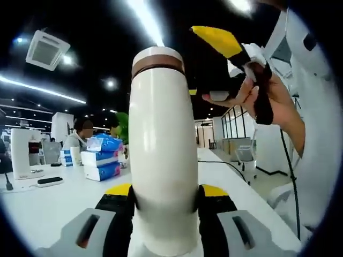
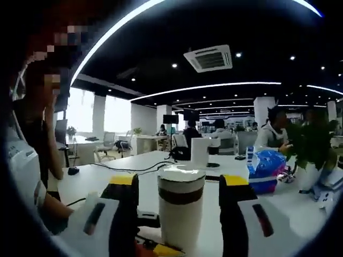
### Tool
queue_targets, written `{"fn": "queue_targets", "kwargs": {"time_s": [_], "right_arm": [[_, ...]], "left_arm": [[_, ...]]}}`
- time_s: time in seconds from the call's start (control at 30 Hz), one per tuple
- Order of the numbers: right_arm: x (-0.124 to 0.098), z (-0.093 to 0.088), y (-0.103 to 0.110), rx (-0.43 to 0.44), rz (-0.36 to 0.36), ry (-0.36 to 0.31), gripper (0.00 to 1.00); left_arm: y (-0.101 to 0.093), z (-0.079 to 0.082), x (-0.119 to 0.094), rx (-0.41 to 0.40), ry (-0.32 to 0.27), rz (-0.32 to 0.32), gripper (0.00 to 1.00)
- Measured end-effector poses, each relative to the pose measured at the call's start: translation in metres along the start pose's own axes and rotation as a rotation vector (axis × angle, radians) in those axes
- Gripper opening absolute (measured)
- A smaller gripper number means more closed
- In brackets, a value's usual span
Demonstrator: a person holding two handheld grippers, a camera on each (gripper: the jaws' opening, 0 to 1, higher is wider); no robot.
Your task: Grasp the water cup twist off the cup lid place the cup lid on the table
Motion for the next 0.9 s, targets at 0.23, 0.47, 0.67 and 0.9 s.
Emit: {"fn": "queue_targets", "kwargs": {"time_s": [0.23,0.47,0.67,0.9], "right_arm": [[0.019,0.0,0.005,0.006,0.035,-0.012,0.55],[0.021,-0.003,0.0,0.004,0.042,-0.002,0.45],[0.022,-0.004,-0.003,-0.006,0.156,-0.001,0.45],[0.025,-0.006,-0.005,0.031,0.323,-0.015,0.45]], "left_arm": [[0.0,0.0,-0.001,0.002,-0.001,0.0,0.48],[0.0,0.0,-0.001,-0.005,-0.001,0.0,0.48],[0.001,-0.001,0.0,-0.009,-0.003,-0.002,0.48],[0.002,-0.001,0.0,-0.017,-0.005,0.001,0.48]]}}
Point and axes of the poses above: the point that each gripper's makers call its tool centre point, and the gripper's own axes: x roughly forward along the fingers, y roughly to its left, z roughly out of its top, the point moved 5 cm from there along -x, roughly backward along the fingers, and after that the axes turned 8 degrees about -y, right-handed, at the moved point
